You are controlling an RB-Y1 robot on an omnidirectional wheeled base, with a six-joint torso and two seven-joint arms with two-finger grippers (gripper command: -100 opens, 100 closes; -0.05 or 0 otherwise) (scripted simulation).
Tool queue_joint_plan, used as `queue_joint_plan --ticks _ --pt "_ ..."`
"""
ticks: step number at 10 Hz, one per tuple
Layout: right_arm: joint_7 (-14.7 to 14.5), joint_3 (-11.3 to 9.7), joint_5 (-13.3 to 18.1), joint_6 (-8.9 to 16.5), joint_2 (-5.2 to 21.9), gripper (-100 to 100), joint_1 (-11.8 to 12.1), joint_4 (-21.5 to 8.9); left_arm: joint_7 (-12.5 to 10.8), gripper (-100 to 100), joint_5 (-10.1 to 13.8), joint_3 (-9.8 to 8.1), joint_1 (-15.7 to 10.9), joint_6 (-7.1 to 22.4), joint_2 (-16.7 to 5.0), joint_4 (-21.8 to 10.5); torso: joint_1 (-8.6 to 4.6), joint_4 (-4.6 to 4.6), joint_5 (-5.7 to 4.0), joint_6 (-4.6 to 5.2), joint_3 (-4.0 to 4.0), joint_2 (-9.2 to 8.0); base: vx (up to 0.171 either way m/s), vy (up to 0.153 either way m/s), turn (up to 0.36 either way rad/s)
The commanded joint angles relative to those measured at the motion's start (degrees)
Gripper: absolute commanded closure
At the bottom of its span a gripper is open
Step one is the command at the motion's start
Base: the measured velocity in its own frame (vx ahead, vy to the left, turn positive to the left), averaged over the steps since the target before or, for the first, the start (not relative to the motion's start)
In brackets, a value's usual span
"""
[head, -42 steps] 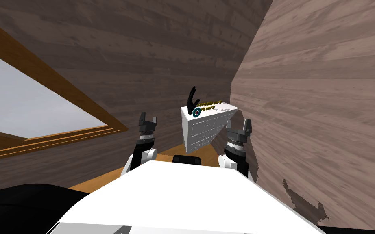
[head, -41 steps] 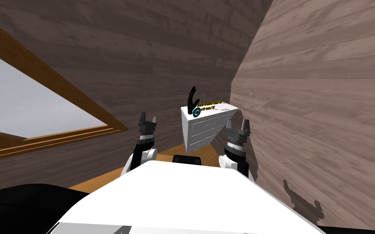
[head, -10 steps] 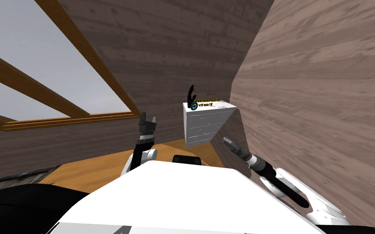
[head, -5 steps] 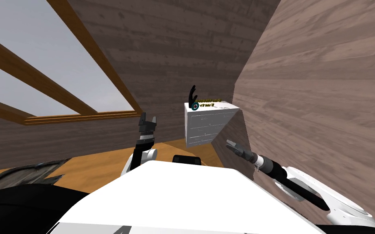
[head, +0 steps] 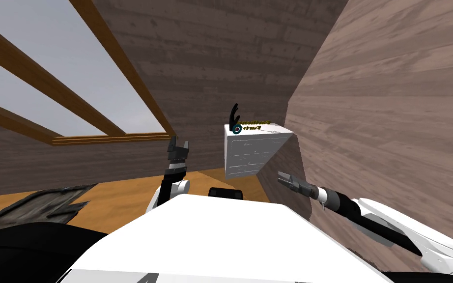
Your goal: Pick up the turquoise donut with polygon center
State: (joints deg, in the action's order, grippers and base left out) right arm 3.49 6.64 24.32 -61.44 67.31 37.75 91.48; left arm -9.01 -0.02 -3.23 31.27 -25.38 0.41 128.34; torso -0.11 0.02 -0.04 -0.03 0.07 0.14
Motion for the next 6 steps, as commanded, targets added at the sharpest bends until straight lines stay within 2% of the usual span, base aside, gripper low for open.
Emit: queue_joint_plan --ticks 1,2,3,4,5,6 --pt "0.19 0.53 0.68 -1.03 2.86 -100 0.23 -1.11 0.0 0 0.0 0.0 0.0 0.0 0.0 0.0 0.0 0.0 0.0 0.0 0.0 0.0 0.017 -0.032 0.081" --pt "0.19 0.53 0.68 -1.03 3.41 -100 0.23 -1.11 0.0 0 0.0 0.0 0.01 0.0 0.0 0.0 0.0 0.0 0.0 0.04 0.0 0.0 0.005 -0.015 -0.011" --pt "0.32 1.18 2.32 -2.83 5.71 -100 0.39 -3.64 0.0 0 0.0 0.0 0.01 0.0 0.0 0.0 0.05 -0.01 0.0 0.05 -0.02 -0.04 0.013 -0.017 0.171" --pt "0.32 1.18 2.32 -2.83 7.5 -100 0.39 -3.64 0.0 0 0.0 0.0 0.0 0.0 0.0 0.0 0.04 0.0 0.01 -0.01 0.0 -0.01 0.015 -0.031 0.083" --pt "0.46 1.87 3.91 -4.65 9.31 -100 0.49 -6.17 0.0 0 0.0 -0.01 0.01 0.0 0.0 0.0 0.01 0.0 0.0 0.05 0.0 -0.01 0.026 -0.04 0.123" --pt "0.46 1.87 3.91 -4.65 11.02 -100 0.49 -6.17 0.0 0 0.0 0.0 0.0 0.0 0.0 0.0 -0.03 0.01 -0.01 0.02 0.02 0.03 0.021 -0.043 0.097"
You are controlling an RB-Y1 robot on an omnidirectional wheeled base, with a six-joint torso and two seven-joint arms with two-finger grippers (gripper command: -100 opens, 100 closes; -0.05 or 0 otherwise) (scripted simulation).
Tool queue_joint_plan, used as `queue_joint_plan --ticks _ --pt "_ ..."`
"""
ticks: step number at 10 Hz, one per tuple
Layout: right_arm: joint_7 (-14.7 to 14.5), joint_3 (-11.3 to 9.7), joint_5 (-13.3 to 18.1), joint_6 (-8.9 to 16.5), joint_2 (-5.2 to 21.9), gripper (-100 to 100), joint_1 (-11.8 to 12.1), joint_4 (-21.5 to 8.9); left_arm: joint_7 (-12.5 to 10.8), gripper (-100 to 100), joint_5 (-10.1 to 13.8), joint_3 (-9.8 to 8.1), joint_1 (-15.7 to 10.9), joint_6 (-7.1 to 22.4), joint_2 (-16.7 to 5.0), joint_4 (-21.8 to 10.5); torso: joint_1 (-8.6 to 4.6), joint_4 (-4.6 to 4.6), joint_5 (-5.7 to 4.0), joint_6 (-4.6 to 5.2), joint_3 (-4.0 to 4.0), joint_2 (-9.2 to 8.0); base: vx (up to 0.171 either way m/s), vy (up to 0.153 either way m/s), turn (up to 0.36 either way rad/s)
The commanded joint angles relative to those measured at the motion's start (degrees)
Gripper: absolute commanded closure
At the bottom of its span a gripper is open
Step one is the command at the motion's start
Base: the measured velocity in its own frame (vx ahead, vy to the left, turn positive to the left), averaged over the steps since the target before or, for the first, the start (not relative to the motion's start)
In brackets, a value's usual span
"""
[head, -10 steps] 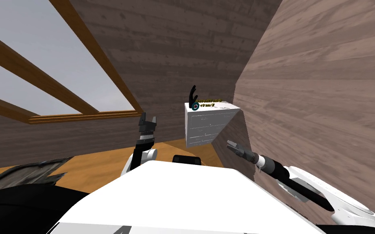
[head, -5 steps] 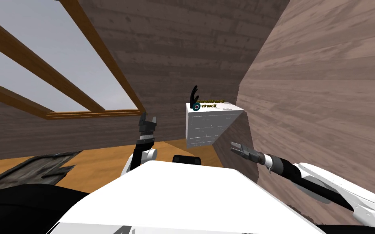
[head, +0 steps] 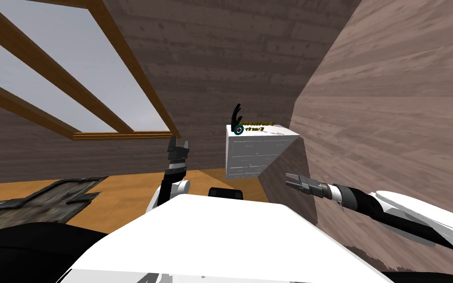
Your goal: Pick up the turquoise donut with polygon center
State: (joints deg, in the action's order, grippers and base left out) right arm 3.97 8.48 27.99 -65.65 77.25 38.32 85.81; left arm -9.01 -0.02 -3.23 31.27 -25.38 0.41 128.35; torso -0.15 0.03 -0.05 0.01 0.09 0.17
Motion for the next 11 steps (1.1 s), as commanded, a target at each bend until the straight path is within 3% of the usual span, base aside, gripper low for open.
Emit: queue_joint_plan --ticks 1,2,3,4,6,9,10,11 --pt "-0.02 0.03 0.25 -0.43 1.66 -100 -0.09 -0.5 0.0 0 0.0 0.0 0.0 0.0 0.0 0.0 0.0 0.0 0.0 0.0 0.0 0.0 0.008 -0.025 0.002" --pt "0.14 0.75 1.78 -2.26 3.92 -100 -0.04 -3.01 0.0 0 0.0 0.0 0.0 0.0 0.0 0.0 0.06 -0.01 0.0 0.02 -0.03 -0.05 0.014 -0.025 0.162" --pt "0.14 0.75 1.78 -2.26 5.52 -100 -0.04 -3.01 0.0 0 0.0 0.0 -0.01 0.0 0.0 0.0 0.06 -0.01 0.02 -0.03 -0.02 -0.03 0.015 -0.031 0.082" --pt "0.32 1.49 3.23 -4.08 7.3 -100 -0.05 -5.31 0.0 0 0.0 0.0 0.0 0.0 0.0 0.0 0.06 -0.01 0.01 0.01 -0.01 -0.02 0.016 -0.035 0.113" --pt "0.32 1.49 3.23 -4.08 9.59 -100 -0.05 -5.49 0.0 0 0.0 0.0 0.0 0.0 0.0 0.0 0.06 0.0 0.01 0.01 -0.01 -0.02 0.011 -0.023 0.055" --pt "0.71 3.06 5.86 -7.68 15.17 -100 -0.21 -10.24 0.0 0 0.0 0.0 0.0 0.0 0.0 0.0 0.1 0.0 0.01 0.01 0.0 0.0 0.017 -0.023 0.122" --pt "0.71 3.06 5.86 -7.68 17.0 -100 -0.21 -10.24 0.0 0 0.0 0.0 0.0 0.0 0.0 0.0 0.11 0.0 0.02 -0.01 0.0 0.0 0.014 -0.02 0.095" --pt "0.71 3.06 5.86 -7.68 17.13 -100 -0.21 -10.24 0.0 0 0.0 0.0 0.0 0.0 0.0 0.0 0.13 0.0 0.02 0.01 -0.01 -0.01 0.007 -0.009 0.013"
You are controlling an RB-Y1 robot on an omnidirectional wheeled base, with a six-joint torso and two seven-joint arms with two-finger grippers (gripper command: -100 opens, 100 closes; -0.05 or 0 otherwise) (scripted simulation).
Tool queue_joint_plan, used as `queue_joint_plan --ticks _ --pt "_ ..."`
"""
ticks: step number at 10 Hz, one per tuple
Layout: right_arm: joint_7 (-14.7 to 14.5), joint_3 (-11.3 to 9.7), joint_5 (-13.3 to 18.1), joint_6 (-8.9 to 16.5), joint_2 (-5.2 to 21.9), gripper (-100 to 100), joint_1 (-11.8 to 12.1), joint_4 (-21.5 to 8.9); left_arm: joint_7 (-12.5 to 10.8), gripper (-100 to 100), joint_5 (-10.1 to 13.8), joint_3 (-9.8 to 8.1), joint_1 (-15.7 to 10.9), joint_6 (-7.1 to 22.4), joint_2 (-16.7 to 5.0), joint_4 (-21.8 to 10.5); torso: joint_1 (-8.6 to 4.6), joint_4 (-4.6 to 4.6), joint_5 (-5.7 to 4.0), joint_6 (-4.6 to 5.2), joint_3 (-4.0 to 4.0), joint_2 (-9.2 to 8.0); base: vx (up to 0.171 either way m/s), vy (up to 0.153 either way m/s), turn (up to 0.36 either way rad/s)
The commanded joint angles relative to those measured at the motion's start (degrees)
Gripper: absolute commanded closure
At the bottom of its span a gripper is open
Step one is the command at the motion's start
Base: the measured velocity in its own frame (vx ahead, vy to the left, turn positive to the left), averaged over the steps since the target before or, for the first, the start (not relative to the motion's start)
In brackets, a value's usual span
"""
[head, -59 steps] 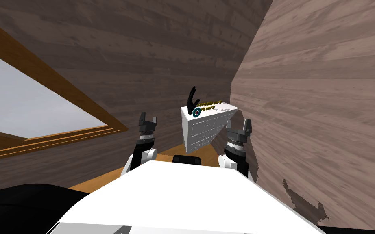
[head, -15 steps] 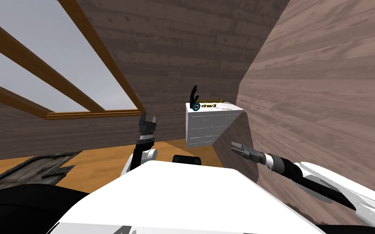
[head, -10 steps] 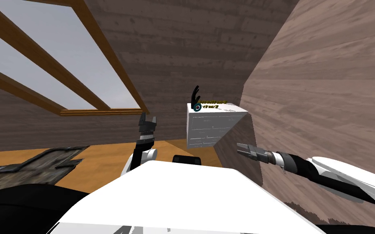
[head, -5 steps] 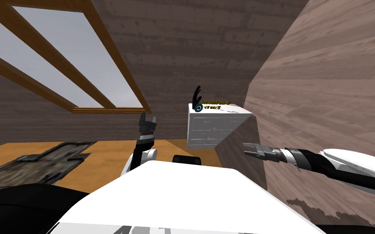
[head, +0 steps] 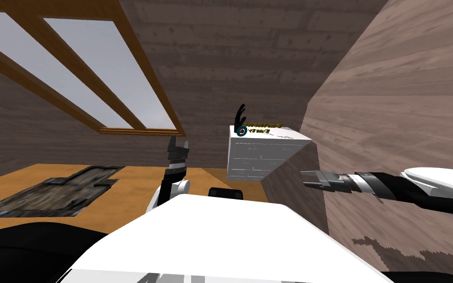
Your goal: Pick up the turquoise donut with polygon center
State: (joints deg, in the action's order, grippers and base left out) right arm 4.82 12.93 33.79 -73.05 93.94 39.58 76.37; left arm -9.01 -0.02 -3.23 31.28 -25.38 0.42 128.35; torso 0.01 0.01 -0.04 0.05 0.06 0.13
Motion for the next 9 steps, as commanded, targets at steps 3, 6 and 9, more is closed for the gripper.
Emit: queue_joint_plan --ticks 3,6,9 --pt "0.08 -0.57 1.2 -2.05 4.03 -100 -1.62 -3.03 0.0 0 0.0 0.0 0.0 0.0 0.0 0.0 0.03 0.01 0.01 -0.01 0.01 0.02 0.009 -0.006 0.08" --pt "0.51 1.13 3.14 -5.43 9.7 -100 -2.04 -7.11 0.0 0 0.0 0.0 0.0 0.0 0.0 0.0 0.07 0.01 0.02 -0.02 0.02 0.03 0.013 0.006 0.148" --pt "0.72 2.01 3.92 -7.03 14.0 -100 -2.31 -8.93 0.0 0 0.0 0.01 0.0 0.0 0.0 0.0 0.16 0.02 0.05 -0.04 0.04 0.06 0.018 0.019 0.1"
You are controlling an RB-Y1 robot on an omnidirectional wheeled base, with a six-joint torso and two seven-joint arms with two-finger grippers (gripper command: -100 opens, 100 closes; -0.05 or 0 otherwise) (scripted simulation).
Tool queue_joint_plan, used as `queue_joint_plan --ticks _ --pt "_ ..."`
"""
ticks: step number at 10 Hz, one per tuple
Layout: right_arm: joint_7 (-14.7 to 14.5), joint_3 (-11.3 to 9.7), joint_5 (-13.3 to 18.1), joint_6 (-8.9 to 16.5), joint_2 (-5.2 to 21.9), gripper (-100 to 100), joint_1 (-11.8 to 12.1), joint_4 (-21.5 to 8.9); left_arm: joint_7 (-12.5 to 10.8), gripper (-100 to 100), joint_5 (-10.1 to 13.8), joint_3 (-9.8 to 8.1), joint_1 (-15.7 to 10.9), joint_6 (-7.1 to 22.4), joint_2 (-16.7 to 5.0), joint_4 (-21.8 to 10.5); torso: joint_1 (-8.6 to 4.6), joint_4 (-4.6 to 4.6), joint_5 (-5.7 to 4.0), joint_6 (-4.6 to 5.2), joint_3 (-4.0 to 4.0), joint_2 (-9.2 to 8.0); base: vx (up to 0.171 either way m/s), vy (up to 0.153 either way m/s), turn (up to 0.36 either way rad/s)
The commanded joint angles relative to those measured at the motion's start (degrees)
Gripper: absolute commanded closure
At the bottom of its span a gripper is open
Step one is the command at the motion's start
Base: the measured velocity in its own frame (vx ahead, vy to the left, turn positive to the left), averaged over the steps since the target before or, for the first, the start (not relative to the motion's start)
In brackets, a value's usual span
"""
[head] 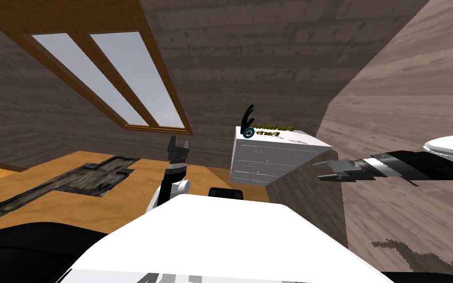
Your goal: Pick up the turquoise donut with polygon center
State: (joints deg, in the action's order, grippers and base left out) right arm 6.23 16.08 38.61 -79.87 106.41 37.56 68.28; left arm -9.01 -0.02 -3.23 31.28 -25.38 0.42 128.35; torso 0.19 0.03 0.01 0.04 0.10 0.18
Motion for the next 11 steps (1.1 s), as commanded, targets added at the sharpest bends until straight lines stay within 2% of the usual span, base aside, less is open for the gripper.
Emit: queue_joint_plan --ticks 1,2,3,4,5,6,7,8,11 --pt "-0.48 -0.27 -0.24 -1.74 2.86 -100 -0.58 -2.48 0.0 0 0.0 0.0 0.0 0.0 0.0 0.0 0.0 0.0 0.0 0.0 0.0 0.0 0.03 0.046 0.2" --pt "-0.48 -0.18 -0.05 -1.74 2.61 -100 -0.58 -2.48 0.0 0 0.0 0.0 0.0 0.0 0.0 0.0 0.06 0.01 0.01 -0.03 0.02 0.03 0.022 0.032 0.08" --pt "-0.48 -0.27 -0.24 -1.74 4.53 -100 -0.58 -2.48 0.0 0 0.0 0.0 0.0 0.0 0.0 0.0 0.03 0.01 0.01 0.02 0.01 0.01 0.007 0.011 -0.023" --pt "-0.27 0.58 0.28 -3.17 5.84 -100 -0.87 -3.94 0.0 0 0.0 0.0 0.0 0.0 0.0 0.0 -0.03 -0.02 -0.01 0.03 -0.03 -0.05 0.022 0.041 0.18" --pt "-0.27 0.58 0.28 -3.17 7.03 -100 -0.87 -3.94 0.0 0 0.0 0.0 -0.01 0.0 0.0 0.0 0.06 0.01 0.01 -0.04 0.0 0.0 0.032 0.038 0.116" --pt "-0.08 1.41 0.67 -4.5 9.24 -100 -1.14 -5.18 0.0 0 0.0 0.0 0.0 0.0 0.0 0.0 0.07 0.01 0.02 0.01 0.02 0.04 0.032 0.071 0.154" --pt "-0.08 1.41 0.67 -4.5 9.97 -100 -1.14 -5.18 0.0 0 0.0 0.01 0.0 0.0 0.0 0.0 0.2 0.02 0.05 -0.03 0.04 0.07 0.041 0.061 0.092" --pt "0.11 2.19 0.94 -5.73 12.36 -100 -1.4 -6.2 0.0 0 0.0 0.0 0.0 0.0 0.0 0.0 0.17 0.01 0.04 0.03 0.04 0.07 0.066 0.075 0.186" --pt "0.54 4.21 1.06 -8.73 18.03 -100 -1.95 -7.91 0.0 0 0.0 0.01 0.01 0.0 0.01 0.0 0.59 0.1 0.15 -0.04 0.23 0.38 0.116 0.165 0.274"
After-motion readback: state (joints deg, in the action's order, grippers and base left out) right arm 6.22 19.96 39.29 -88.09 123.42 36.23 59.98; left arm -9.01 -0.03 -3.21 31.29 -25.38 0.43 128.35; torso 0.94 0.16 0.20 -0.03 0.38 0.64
